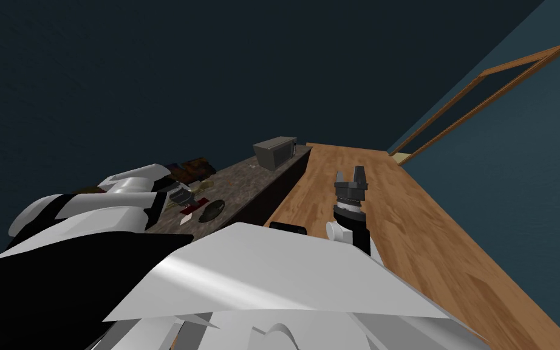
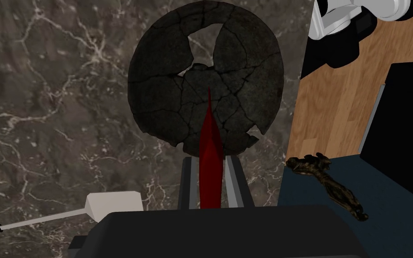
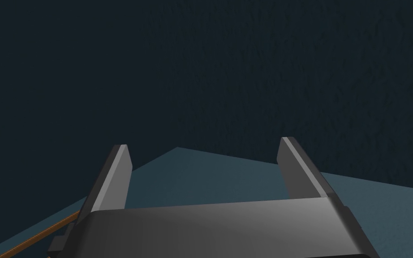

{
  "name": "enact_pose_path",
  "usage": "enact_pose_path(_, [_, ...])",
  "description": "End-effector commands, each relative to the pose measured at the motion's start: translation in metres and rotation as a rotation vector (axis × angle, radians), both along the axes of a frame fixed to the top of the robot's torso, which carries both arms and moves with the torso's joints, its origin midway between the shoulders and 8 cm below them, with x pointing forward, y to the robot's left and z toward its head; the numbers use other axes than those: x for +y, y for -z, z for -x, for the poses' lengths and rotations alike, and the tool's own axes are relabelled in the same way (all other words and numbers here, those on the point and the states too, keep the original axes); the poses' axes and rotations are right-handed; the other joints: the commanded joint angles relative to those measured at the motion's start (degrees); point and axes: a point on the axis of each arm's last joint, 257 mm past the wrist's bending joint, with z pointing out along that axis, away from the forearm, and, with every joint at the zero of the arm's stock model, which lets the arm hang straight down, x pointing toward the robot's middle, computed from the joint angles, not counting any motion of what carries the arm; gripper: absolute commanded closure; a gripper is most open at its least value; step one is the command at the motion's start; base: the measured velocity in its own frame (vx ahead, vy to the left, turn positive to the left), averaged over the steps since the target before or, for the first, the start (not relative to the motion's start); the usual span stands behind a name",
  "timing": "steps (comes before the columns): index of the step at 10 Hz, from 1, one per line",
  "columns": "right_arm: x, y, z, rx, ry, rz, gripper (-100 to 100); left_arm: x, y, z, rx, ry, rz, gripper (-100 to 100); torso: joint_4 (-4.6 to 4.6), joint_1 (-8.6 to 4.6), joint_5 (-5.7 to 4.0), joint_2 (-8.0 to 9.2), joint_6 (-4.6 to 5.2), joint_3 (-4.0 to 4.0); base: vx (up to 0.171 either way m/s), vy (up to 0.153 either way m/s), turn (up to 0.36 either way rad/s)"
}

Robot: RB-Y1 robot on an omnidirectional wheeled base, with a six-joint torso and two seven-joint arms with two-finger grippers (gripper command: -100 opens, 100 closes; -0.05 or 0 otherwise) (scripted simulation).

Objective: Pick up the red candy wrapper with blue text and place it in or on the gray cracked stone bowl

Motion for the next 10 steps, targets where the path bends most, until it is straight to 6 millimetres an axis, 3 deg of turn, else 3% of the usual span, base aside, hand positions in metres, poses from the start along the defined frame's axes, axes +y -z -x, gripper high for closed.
enact_pose_path(1, [0.000, 0.000, 0.000, 0.000, 0.000, 0.000, 0, 0.000, 0.000, 0.000, 0.000, 0.000, 0.000, -100, 0.00, 0.00, 0.00, 0.00, 0.00, 0.00, 0.002, -0.005, -0.001])
enact_pose_path(5, [0.000, 0.000, 0.000, 0.000, 0.000, 0.000, 0, 0.000, 0.000, 0.000, 0.000, 0.000, 0.000, -100, 0.02, 0.13, 0.04, 0.07, -0.01, 0.04, 0.000, 0.000, 0.000])
enact_pose_path(6, [0.000, 0.000, 0.000, 0.000, 0.000, 0.000, 0, 0.000, 0.000, 0.000, 0.000, 0.000, 0.000, 0, 0.02, 0.13, 0.04, 0.07, -0.01, 0.04, 0.000, 0.000, 0.000])
enact_pose_path(7, [0.000, 0.000, 0.000, 0.000, 0.000, 0.000, 0, 0.002, -0.017, 0.004, 0.000, -0.003, 0.000, -100, 0.02, 0.13, 0.04, 0.07, -0.01, 0.04, 0.008, -0.004, -0.023])
enact_pose_path(10, [0.000, 0.000, 0.000, 0.000, 0.000, 0.000, 0, 0.000, -0.026, 0.005, -0.008, -0.023, 0.020, -100, 0.01, 0.09, 0.01, 0.03, 0.00, 0.02, 0.010, -0.004, -0.011])
